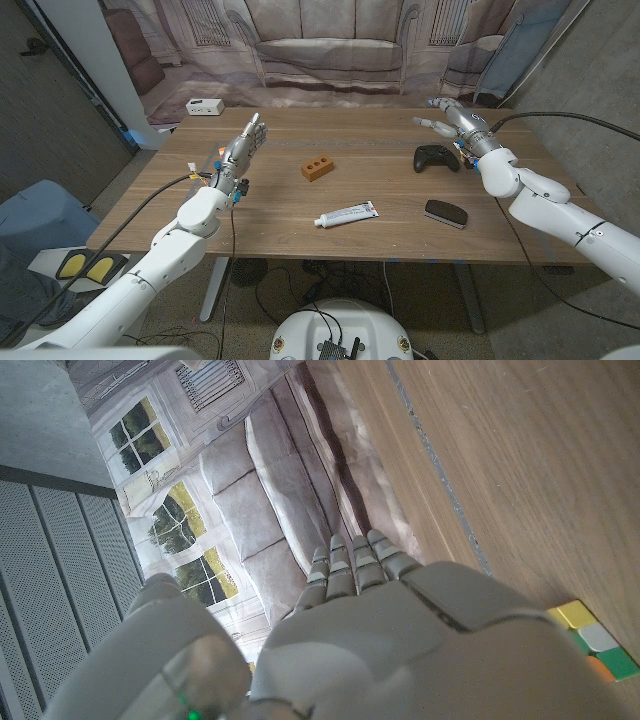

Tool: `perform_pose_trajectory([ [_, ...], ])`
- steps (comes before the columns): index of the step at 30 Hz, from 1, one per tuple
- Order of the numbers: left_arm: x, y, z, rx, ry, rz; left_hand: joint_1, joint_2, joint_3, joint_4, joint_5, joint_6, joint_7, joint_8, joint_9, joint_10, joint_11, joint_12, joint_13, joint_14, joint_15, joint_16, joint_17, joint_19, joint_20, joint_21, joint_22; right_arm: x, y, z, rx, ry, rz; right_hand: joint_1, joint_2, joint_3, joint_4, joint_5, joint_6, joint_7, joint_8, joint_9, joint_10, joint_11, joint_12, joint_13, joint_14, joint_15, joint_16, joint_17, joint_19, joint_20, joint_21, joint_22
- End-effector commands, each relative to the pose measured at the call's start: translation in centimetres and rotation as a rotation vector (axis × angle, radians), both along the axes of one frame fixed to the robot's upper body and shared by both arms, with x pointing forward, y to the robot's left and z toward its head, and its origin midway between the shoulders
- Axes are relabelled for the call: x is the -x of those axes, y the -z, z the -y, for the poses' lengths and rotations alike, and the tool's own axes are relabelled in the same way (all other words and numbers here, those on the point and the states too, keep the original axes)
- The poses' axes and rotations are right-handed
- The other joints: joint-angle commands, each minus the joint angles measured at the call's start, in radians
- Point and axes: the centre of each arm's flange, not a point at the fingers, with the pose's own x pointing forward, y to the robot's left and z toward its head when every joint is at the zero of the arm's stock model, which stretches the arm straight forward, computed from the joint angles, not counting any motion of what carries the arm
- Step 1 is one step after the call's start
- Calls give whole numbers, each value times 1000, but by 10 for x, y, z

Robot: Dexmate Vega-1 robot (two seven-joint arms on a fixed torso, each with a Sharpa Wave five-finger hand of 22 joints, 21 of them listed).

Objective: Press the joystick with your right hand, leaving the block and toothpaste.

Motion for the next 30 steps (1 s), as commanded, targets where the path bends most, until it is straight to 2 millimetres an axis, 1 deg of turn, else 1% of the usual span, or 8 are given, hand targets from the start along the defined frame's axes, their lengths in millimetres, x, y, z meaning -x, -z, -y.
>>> perform_pose_trajectory([
  [1,0,0,1,0,-5,-5,3,6,1,-6,-1,13,-3,-2,4,4,-1,-2,1,8,0,-3,1,0,8,-3,4,-6,-1,-1,21,16,-47,0,8,-7,-2,-3,16,-1,8,3,-20,9,-4,3,-26,-1,-5,4,-18,-6,-5,3],
  [5,-1,0,1,0,-6,-7,3,6,1,-6,-2,14,-4,-2,4,3,-2,-3,1,9,0,-3,1,1,9,-3,4,-8,-1,-1,24,17,-55,-1,10,-7,-2,-3,19,1,6,3,-41,8,-6,3,-53,1,-9,4,-42,-4,-8,3],
  [8,-1,0,1,0,-6,-8,3,7,1,-7,-2,15,-4,-2,4,3,-2,-3,1,9,0,-3,1,1,8,-3,4,-9,-2,-2,29,19,-61,0,12,-7,-3,-3,36,-8,11,3,-47,10,-5,3,-61,8,-8,3,-53,1,-9,3],
  [11,-2,0,1,0,-6,-8,3,7,1,-7,-2,15,-4,-2,5,3,-3,-4,1,8,0,-3,1,1,8,-3,4,-10,-3,-2,31,26,-74,2,18,-5,-4,-3,78,-51,19,3,-69,4,-3,4,-82,24,-6,1,-75,16,-6,3],
  [17,-2,-1,1,1,-8,-5,4,8,1,-8,-2,16,-5,-3,5,4,-2,-4,1,8,-2,-3,1,0,8,-4,4,-10,-5,-3,32,36,-83,7,24,-2,-8,-4,133,-86,27,2,-97,-12,-1,4,-112,67,-5,0,-107,54,-5,3],
  [19,-2,-1,1,1,-7,-5,4,9,0,-8,-2,16,-5,-3,5,4,-2,-4,1,9,-2,-3,1,0,9,-4,4,-10,-6,-3,33,36,-91,9,25,-1,-9,-4,143,-87,28,2,-105,-14,-2,4,-116,68,-3,0,-116,64,-6,3],
  [25,-2,-1,0,1,-9,-5,4,9,0,-9,-3,18,-6,-2,5,5,-2,-4,1,11,-4,-2,1,0,9,-4,4,-12,-7,-5,45,45,-94,14,32,3,-12,-4,211,-100,41,2,-135,-17,-3,5,-146,67,-4,0,-147,73,-7,3],
  [30,-2,-1,-1,1,-12,-5,4,10,0,-9,-3,22,-5,-1,5,6,-6,-4,1,12,-3,-2,1,0,7,-4,4,-13,-8,-7,44,50,-102,17,37,6,-13,-4,265,-101,50,1,-148,-22,0,5,-182,64,-8,0,-177,80,-7,3],
])
